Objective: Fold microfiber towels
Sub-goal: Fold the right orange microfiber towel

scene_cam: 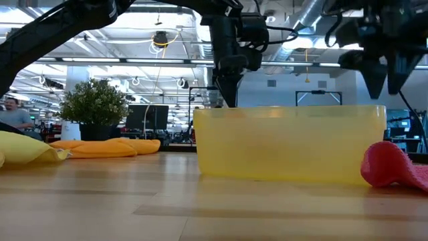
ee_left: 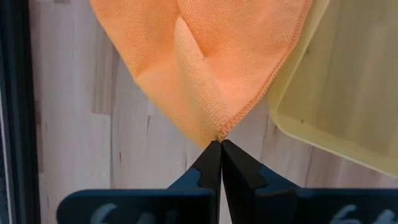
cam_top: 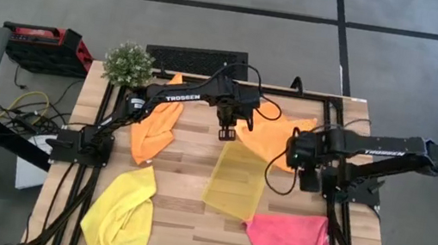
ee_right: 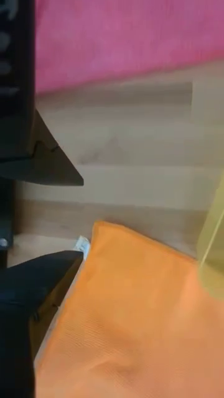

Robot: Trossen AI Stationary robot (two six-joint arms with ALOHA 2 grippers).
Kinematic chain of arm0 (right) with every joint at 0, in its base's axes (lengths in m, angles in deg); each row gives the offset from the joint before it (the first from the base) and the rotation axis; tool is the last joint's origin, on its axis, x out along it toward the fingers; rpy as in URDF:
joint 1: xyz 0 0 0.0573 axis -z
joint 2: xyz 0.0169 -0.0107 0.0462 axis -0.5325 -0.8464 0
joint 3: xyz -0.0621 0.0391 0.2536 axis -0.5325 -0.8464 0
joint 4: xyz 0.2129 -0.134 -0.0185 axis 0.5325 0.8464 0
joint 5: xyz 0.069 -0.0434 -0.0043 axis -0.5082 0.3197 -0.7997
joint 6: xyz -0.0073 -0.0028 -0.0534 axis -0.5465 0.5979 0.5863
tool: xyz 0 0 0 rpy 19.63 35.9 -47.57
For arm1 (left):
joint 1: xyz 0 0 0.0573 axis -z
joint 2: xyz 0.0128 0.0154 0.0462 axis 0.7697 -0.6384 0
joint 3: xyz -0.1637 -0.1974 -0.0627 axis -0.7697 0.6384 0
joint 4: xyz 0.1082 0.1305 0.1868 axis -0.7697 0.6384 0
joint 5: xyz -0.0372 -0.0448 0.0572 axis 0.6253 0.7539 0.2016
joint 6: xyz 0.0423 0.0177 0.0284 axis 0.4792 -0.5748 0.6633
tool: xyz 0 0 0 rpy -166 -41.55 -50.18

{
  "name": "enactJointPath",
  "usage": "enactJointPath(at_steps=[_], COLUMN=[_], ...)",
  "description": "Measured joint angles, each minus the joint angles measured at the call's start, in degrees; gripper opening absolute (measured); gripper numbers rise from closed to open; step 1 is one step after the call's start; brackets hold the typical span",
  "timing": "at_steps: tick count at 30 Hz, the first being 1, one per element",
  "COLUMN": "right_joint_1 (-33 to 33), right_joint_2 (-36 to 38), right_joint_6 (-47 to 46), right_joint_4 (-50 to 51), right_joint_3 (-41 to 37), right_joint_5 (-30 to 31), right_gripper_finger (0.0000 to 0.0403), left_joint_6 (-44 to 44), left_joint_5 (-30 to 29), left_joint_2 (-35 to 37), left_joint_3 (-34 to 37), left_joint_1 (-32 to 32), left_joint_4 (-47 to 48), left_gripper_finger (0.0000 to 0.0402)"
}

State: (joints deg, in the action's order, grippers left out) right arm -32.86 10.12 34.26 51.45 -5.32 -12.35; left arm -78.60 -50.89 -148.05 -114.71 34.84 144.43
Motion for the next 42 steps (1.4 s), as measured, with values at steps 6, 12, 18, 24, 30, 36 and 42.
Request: enactJointPath(at_steps=[6, 12, 18, 24, 30, 36, 42], right_joint_1=[-1.65, -1.20, 0.21, 0.26, 1.61, 1.96, 1.96], right_joint_2=[0.00, -0.43, -3.40, -11.29, -17.98, -22.83, -27.26], right_joint_6=[-4.33, -5.49, -11.98, -13.58, -13.58, -13.55, -13.51], right_joint_4=[-6.49, -9.82, -11.98, -11.99, -12.18, -13.40, -14.72], right_joint_3=[-7.37, -7.80, -7.78, -7.77, -7.51, -7.49, -7.43], right_joint_5=[1.96, 4.79, 3.84, 2.98, 2.96, 2.92, 2.90], right_gripper_finger=[0.0200, 0.0198, 0.0195, 0.0190, 0.0187, 0.0186, 0.0178], left_joint_6=[0.02, -0.15, -0.44, -0.14, 1.04, 1.97, 1.98], left_joint_5=[-0.02, -0.02, 0.05, 0.07, 0.14, 0.20, 0.20], left_joint_2=[0.00, 0.00, 0.00, 0.38, 1.44, 1.89, 1.90], left_joint_3=[0.00, 0.00, 0.00, -0.02, -0.07, -0.04, -0.04], left_joint_1=[0.00, 0.02, 0.02, 0.01, -0.30, -0.82, -1.42], left_joint_4=[0.12, 0.23, 0.51, 0.59, 0.47, 0.64, 0.89], left_gripper_finger=[0.0000, 0.0000, 0.0000, 0.0000, 0.0000, 0.0000, 0.0000])
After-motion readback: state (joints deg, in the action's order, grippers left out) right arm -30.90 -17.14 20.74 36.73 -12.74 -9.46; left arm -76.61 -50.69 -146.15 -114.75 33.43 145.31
